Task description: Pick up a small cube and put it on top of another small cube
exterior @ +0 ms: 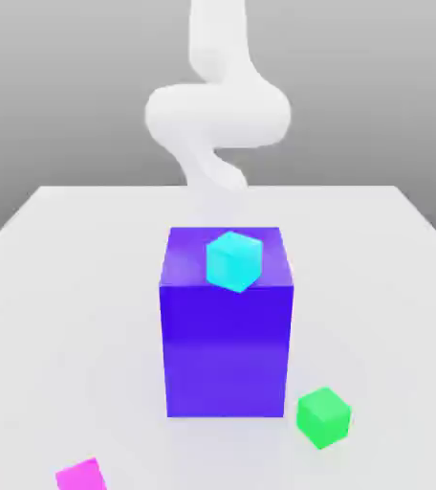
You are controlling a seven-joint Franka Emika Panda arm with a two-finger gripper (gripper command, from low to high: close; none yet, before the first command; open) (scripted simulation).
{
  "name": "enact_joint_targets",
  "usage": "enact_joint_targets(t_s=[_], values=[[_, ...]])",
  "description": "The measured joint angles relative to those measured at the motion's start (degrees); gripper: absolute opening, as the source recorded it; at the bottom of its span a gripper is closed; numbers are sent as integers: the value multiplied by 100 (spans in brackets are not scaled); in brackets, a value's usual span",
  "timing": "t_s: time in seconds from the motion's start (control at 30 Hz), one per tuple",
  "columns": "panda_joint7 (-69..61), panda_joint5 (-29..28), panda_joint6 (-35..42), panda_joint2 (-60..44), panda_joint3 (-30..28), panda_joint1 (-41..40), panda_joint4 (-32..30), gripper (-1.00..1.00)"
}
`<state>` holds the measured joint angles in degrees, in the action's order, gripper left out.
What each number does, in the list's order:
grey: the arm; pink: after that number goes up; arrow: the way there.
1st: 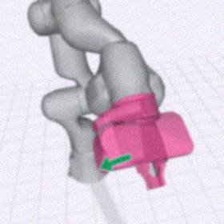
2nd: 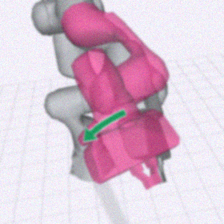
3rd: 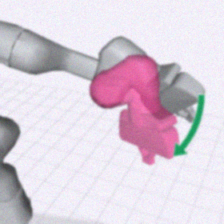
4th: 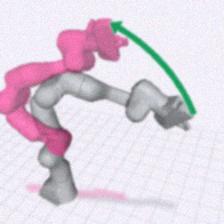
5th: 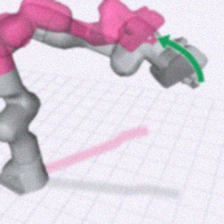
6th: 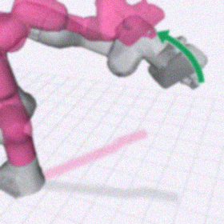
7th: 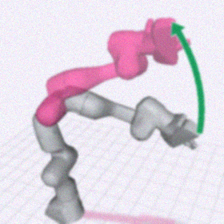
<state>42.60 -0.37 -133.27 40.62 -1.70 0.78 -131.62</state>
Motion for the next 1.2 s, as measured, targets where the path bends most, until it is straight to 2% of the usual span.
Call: enact_joint_targets(t_s=[0.3,0.6,0.97,1.1,1.13,1.2], values=[[-1335,70,-545,-1888,-664,227,57,0],[-2912,518,-1072,-3772,-1162,220,116,0],[-4760,954,-1713,-6072,-1045,-415,191,0],[-5046,1171,-2262,-6901,-808,-650,345,0],[-5090,1224,-2399,-7083,-744,-703,386,-100],[-5090,1224,-2398,-7083,-744,-703,386,-100]])
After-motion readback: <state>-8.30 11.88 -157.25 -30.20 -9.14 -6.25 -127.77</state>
